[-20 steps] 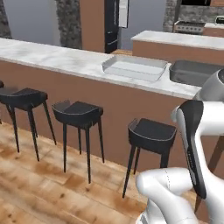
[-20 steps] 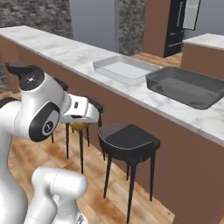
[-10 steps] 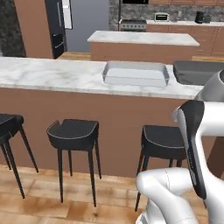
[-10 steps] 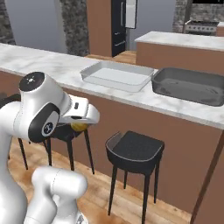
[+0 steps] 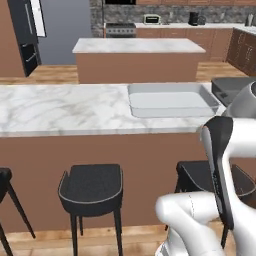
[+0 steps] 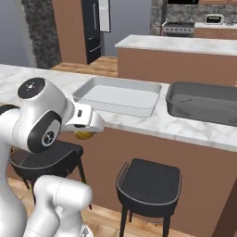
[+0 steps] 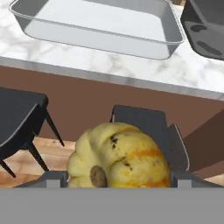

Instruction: Place the cold items (broccoli and squash) from the fridge in one tupperware on the dining counter. Place the warm items (hot dog and kebab skewer) in the stove area in another tupperware.

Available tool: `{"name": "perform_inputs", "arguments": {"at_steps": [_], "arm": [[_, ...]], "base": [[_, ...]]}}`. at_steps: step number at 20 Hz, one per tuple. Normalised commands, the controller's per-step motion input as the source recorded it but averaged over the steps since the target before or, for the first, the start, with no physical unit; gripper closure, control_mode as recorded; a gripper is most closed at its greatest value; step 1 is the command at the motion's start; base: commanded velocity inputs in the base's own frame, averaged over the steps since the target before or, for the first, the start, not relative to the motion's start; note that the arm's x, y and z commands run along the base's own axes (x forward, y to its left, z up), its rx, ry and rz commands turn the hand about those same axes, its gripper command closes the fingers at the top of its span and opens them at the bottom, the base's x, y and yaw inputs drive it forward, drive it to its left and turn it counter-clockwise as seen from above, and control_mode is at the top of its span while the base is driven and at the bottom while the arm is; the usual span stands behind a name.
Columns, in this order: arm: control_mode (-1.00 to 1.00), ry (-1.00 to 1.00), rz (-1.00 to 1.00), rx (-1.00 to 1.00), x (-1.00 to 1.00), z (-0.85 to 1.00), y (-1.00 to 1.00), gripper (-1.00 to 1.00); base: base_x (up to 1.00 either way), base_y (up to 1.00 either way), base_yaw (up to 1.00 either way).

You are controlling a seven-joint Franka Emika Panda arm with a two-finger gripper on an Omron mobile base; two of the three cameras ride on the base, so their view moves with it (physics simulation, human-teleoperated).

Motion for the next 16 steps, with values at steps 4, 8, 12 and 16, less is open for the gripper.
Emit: {"name": "perform_inputs", "arguments": {"at_steps": [4, 8, 12, 16], "arm": [[-1.0, 0.03, -0.14, 0.0, 0.46, 0.02, 0.07, 1.0], [-1.0, 0.06, -0.03, 0.0, 0.57, 0.09, 0.0, 1.0], [-1.0, 0.0, -0.08, 0.0, 0.25, 0.33, 0.14, 1.0], [-1.0, -0.03, -0.19, 0.0, 0.3, 0.38, 0.25, 1.0]], "base": [[0.5, 0.15, -0.18], [0.0, 0.0, 0.0], [0.0, 0.0, 0.0], [0.0, 0.0, 0.0]]}}
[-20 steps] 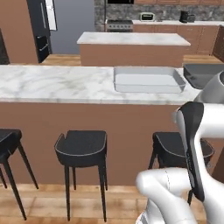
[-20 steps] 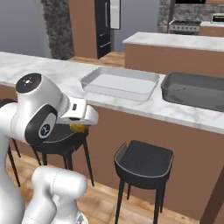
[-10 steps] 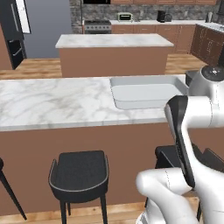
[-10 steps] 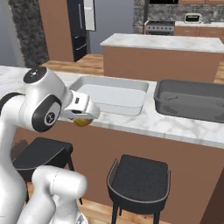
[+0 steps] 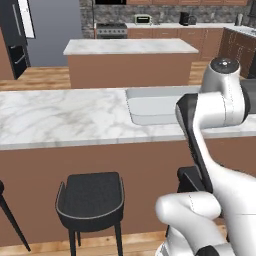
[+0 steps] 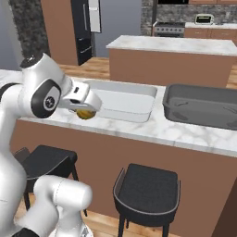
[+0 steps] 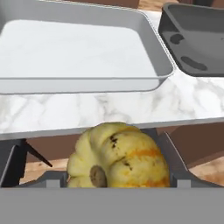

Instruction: Place the cold items (broccoli and squash) from the fridge in one tupperware on the dining counter. Place the warm items (hot dog and kebab skewer) in the stove area in another tupperware.

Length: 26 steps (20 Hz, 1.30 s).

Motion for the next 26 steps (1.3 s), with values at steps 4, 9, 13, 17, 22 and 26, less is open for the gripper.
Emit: {"name": "perform_inputs", "arguments": {"at_steps": [4, 9, 13, 17, 22, 26], "arm": [[-1.0, -0.14, -0.2, 0.0, 0.4, 0.39, 0.32, 1.0], [-1.0, -0.01, -0.22, -0.01, 0.44, 0.33, 0.32, 1.0], [-1.0, 0.08, -0.06, 0.0, 0.67, 0.1, 0.09, 1.0], [-1.0, 0.18, 0.02, 0.0, 0.78, -0.06, 0.0, 1.0], [-1.0, 0.37, 0.14, 0.0, 0.81, -0.37, 0.0, 1.0], [-1.0, 0.34, 0.21, 0.01, 0.79, -0.34, 0.0, 1.0]], "base": [[0.0, 0.0, 0.0], [0.0, 0.0, 0.0], [0.0, 0.0, 0.0], [0.0, 0.0, 0.0], [0.0, 0.0, 0.0], [0.0, 0.0, 0.0]]}}
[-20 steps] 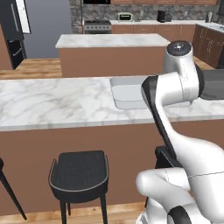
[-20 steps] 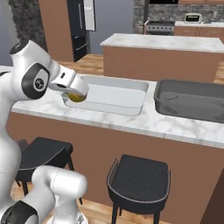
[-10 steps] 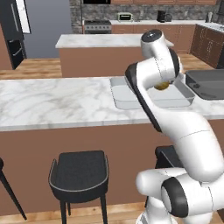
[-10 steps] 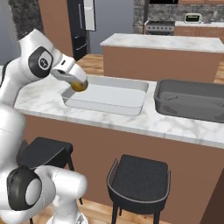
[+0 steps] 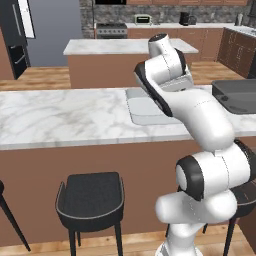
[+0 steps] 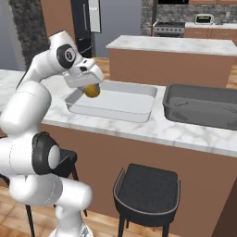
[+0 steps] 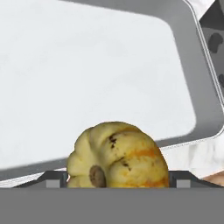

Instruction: Place the cold items (broccoli and squash) from the fridge in one tupperware on the dining counter. Place the warm items (hot dog and kebab skewer) in the stove area in another tupperware.

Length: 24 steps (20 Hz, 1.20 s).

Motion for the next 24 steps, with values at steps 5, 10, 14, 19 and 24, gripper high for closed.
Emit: {"name": "perform_inputs", "arguments": {"at_steps": [5, 10, 14, 19, 24], "arm": [[-1.0, 0.05, 0.19, 0.1, 0.69, -0.33, 0.0, 1.0], [-1.0, 0.0, 0.2, 0.1, 0.6, -0.44, 0.0, 1.0], [-1.0, 0.01, 0.19, 0.09, 0.57, -0.37, 0.0, 1.0], [-1.0, 0.06, 0.17, 0.08, 0.45, -0.23, -0.06, 1.0], [-1.0, 0.13, 0.15, 0.0, 0.35, -0.23, -0.05, 1.0]], "base": [[0.0, 0.0, 0.0], [0.0, 0.0, 0.0], [0.0, 0.0, 0.0], [0.0, 0.0, 0.0], [0.0, 0.0, 0.0]]}}
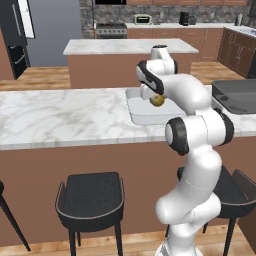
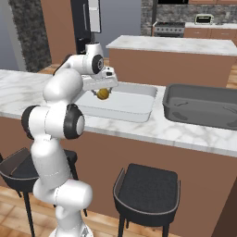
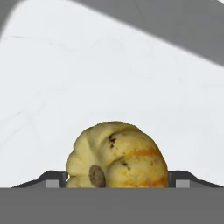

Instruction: Place the cold items (broccoli and squash) from the fridge in one tupperware on the dining counter. Place the warm items (hot dog and kebab skewer) in the stove area in another tupperware.

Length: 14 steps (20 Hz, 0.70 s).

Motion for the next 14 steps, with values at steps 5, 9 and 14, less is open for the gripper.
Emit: {"name": "perform_inputs", "arguments": {"at_steps": [5, 9, 14], "arm": [[-1.0, 0.09, 0.12, 0.0, 0.26, -0.22, -0.01, -1.0], [-1.0, 0.0, 0.05, 0.04, 0.0, -0.04, -0.09, -1.0], [-1.0, 0.0, 0.01, 0.05, -0.08, 0.05, -0.1, -1.0]], "base": [[0.0, 0.0, 0.0], [0.0, 0.0, 0.0], [0.0, 0.0, 0.0]]}}
